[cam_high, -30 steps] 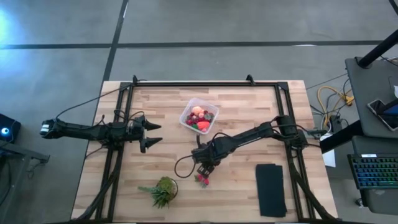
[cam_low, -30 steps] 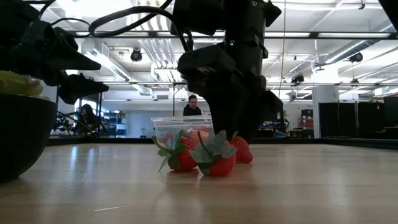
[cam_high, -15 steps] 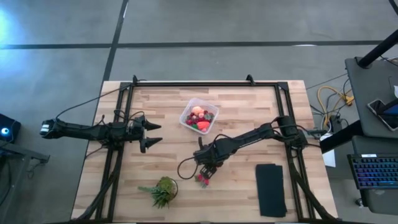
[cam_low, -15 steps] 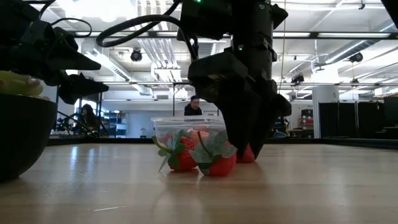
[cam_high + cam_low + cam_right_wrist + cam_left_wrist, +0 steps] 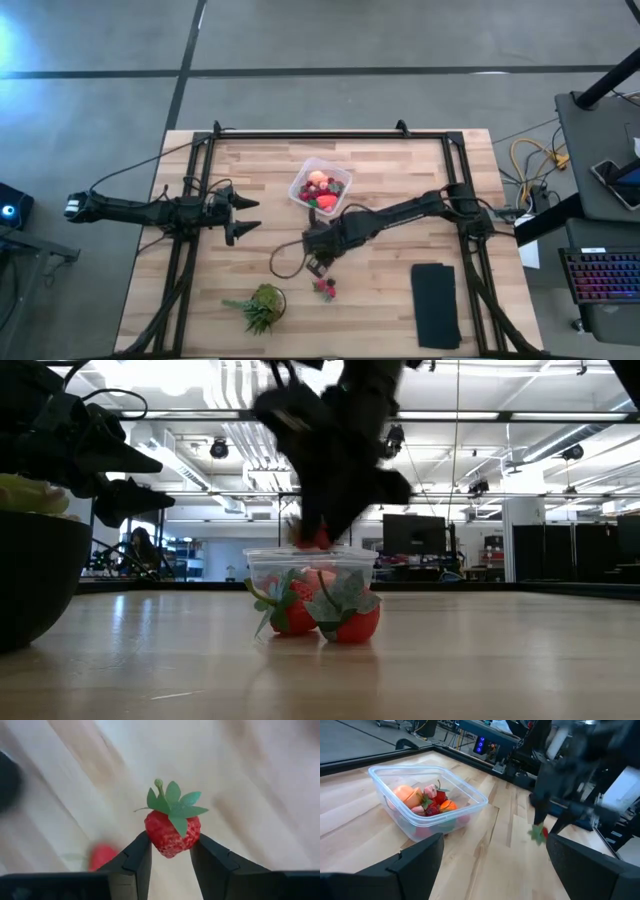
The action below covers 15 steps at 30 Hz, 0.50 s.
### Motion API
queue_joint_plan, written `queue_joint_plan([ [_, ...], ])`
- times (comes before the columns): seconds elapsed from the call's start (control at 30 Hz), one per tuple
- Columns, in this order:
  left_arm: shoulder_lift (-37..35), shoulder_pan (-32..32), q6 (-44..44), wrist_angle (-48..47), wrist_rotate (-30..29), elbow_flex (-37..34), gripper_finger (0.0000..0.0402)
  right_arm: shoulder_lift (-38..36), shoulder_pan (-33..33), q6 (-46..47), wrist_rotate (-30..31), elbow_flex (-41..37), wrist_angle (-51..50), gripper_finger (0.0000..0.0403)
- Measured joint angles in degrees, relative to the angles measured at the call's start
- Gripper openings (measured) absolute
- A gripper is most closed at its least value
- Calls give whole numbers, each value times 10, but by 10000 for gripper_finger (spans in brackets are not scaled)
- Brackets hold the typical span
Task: Pick and placing Produce into tupperware
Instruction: Put the red strawberry into the transparent bin
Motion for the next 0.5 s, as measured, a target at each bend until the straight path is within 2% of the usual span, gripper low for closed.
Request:
queue_joint_plan([
  [0.17, 0, 0, 0, 0, 0, 0, 338, -2, -40, -38, 46, 74, -6, 118],
  [0.3, 0, 0, 0, 0, 0, 0, 338, -2, -94, -67, 116, 127, -63, 118],
  [0.37, 0, 0, 0, 0, 0, 0, 338, -1, -136, -85, 111, 140, -98, 118],
  [0.5, 0, 0, 0, 0, 0, 0, 338, 9, -207, -128, 38, 142, -142, 121],
])
